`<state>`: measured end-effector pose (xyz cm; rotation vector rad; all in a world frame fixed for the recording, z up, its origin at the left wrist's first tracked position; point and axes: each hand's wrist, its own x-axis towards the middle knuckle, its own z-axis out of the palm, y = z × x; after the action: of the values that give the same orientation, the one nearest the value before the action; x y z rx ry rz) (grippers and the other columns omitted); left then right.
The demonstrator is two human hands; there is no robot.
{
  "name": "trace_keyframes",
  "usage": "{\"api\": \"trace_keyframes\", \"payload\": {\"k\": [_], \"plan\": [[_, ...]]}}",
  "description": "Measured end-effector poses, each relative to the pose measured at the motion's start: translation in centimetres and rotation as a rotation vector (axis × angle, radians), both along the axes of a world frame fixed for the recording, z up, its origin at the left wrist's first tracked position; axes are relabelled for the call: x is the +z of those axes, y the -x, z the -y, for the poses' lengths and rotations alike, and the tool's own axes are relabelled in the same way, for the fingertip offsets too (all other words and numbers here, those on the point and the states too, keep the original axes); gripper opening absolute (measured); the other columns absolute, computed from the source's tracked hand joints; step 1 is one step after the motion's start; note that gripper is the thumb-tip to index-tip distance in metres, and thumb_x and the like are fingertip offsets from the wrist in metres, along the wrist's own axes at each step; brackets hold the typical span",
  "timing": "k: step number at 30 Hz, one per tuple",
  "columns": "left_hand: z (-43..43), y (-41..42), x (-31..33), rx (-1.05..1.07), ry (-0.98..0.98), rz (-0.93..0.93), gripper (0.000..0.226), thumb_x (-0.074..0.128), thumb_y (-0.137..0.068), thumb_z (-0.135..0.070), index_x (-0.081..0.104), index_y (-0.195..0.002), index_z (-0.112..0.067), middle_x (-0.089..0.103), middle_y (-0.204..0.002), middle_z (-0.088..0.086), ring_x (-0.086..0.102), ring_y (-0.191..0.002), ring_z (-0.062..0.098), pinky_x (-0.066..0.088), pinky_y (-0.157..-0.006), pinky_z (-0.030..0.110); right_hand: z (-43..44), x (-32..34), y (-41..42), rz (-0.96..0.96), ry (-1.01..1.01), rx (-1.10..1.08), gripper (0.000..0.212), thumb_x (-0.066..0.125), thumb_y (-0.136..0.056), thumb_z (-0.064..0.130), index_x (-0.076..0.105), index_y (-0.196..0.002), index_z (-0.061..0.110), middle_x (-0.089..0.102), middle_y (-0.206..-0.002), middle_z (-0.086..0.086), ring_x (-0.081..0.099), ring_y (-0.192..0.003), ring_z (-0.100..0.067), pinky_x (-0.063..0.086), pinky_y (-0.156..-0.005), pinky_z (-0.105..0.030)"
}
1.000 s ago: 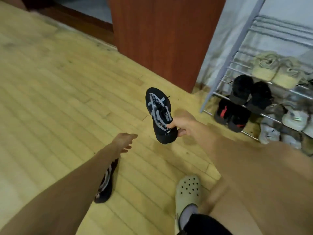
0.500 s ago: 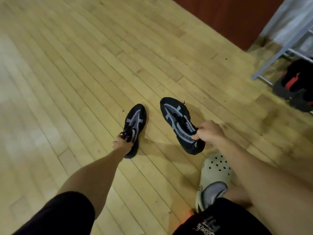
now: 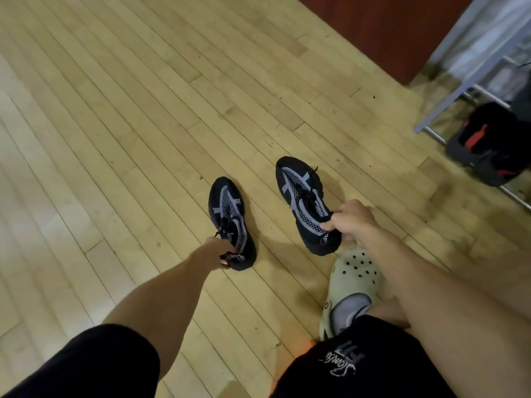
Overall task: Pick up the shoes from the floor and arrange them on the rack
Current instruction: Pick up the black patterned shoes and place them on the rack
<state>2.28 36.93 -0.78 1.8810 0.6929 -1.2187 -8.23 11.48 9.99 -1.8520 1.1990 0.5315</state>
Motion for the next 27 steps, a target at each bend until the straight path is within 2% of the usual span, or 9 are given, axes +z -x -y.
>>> {"api": "trace_keyframes", "payload": {"k": [5,7,12,15,17,20,23,24,27], "plan": [[2.2,1.0,4.4,0.083,0.202,-0.039,0.034,0.053,-0.088,0.009,0.048,-0.12,-0.002,0.056,-0.111,0.02,0.058,-0.107,0.038,0.051,-0.092,0.05,-0.6,2.9,-1.0,0.09,-0.073,-0.071,0.033,0.078,-0.076,0.008,0.068,-0.107,0.004,0.073,-0.107,-0.012,0.069,-0.095,-0.029,0.057,-0.077,-0.035],[3.0,0.8,6.5,0.104,0.256,0.005,0.034,0.057,-0.088,0.006,0.05,-0.12,-0.001,0.057,-0.11,0.018,0.057,-0.101,0.034,0.051,-0.09,0.048,-0.4,4.4,-1.3,0.132,-0.078,-0.101,0.035,0.079,-0.075,0.006,0.068,-0.107,0.002,0.072,-0.107,-0.013,0.068,-0.098,-0.03,0.058,-0.081,-0.039],[6.3,-0.7,13.0,0.073,0.338,0.226,0.028,0.07,-0.08,0.003,0.054,-0.103,0.004,0.061,-0.104,0.017,0.059,-0.095,0.033,0.053,-0.08,0.045,2.4,9.4,-1.4,0.225,0.018,-0.124,0.033,0.08,-0.073,0.008,0.068,-0.104,0.003,0.07,-0.101,-0.011,0.068,-0.097,-0.031,0.058,-0.085,-0.041],[9.9,-1.6,18.3,0.015,0.432,0.336,0.027,0.072,-0.077,0.003,0.058,-0.1,0.002,0.063,-0.101,0.015,0.059,-0.092,0.033,0.054,-0.079,0.045,5.7,13.2,-0.8,0.285,0.092,-0.137,0.033,0.081,-0.072,0.01,0.071,-0.102,0.003,0.073,-0.1,-0.012,0.069,-0.091,-0.029,0.06,-0.081,-0.04],[12.8,-1.8,21.7,-0.052,0.475,0.409,0.023,0.074,-0.076,0.001,0.064,-0.096,-0.001,0.065,-0.097,0.013,0.06,-0.089,0.03,0.056,-0.068,0.039,8.3,15.9,0.2,0.345,0.13,-0.169,0.034,0.08,-0.073,0.008,0.071,-0.105,0.001,0.073,-0.102,-0.015,0.068,-0.085,-0.028,0.06,-0.079,-0.04],[17.6,-1.4,26.7,-0.145,0.557,0.491,0.014,0.074,-0.076,0.001,0.066,-0.082,-0.009,0.067,-0.087,0.008,0.06,-0.087,0.026,0.056,-0.061,0.033,12.2,19.9,2.8,0.444,0.175,-0.239,0.021,0.076,-0.077,0.004,0.071,-0.097,0.001,0.071,-0.095,-0.015,0.061,-0.071,-0.019,0.055,-0.069,-0.034],[23.2,-0.5,31.2,-0.252,0.646,0.542,0.021,0.074,-0.075,0.001,0.068,-0.094,-0.005,0.07,-0.093,0.01,0.064,-0.093,0.028,0.058,-0.068,0.035,16.7,23.2,6.1,0.54,0.221,-0.356,0.02,0.079,-0.075,0.006,0.072,-0.094,0.006,0.073,-0.091,-0.008,0.067,-0.08,-0.022,0.059,-0.082,-0.048],[25.2,-0.1,32.7,-0.294,0.671,0.552,0.024,0.074,-0.076,0.001,0.069,-0.098,-0.004,0.07,-0.094,0.01,0.064,-0.093,0.027,0.058,-0.069,0.035,18.3,24.2,7.2,0.569,0.238,-0.393,0.02,0.079,-0.074,0.007,0.073,-0.093,0.008,0.074,-0.089,-0.007,0.07,-0.082,-0.023,0.061,-0.077,-0.047],[31.5,1.3,36.8,-0.409,0.733,0.577,0.027,0.074,-0.075,-0.001,0.071,-0.102,-0.005,0.073,-0.093,0.006,0.066,-0.091,0.024,0.058,-0.068,0.034,22.7,27.2,10.6,0.675,0.256,-0.481,0.012,0.075,-0.077,0.003,0.069,-0.08,0.013,0.071,-0.078,-0.002,0.067,-0.071,-0.016,0.056,-0.053,-0.026]]}}
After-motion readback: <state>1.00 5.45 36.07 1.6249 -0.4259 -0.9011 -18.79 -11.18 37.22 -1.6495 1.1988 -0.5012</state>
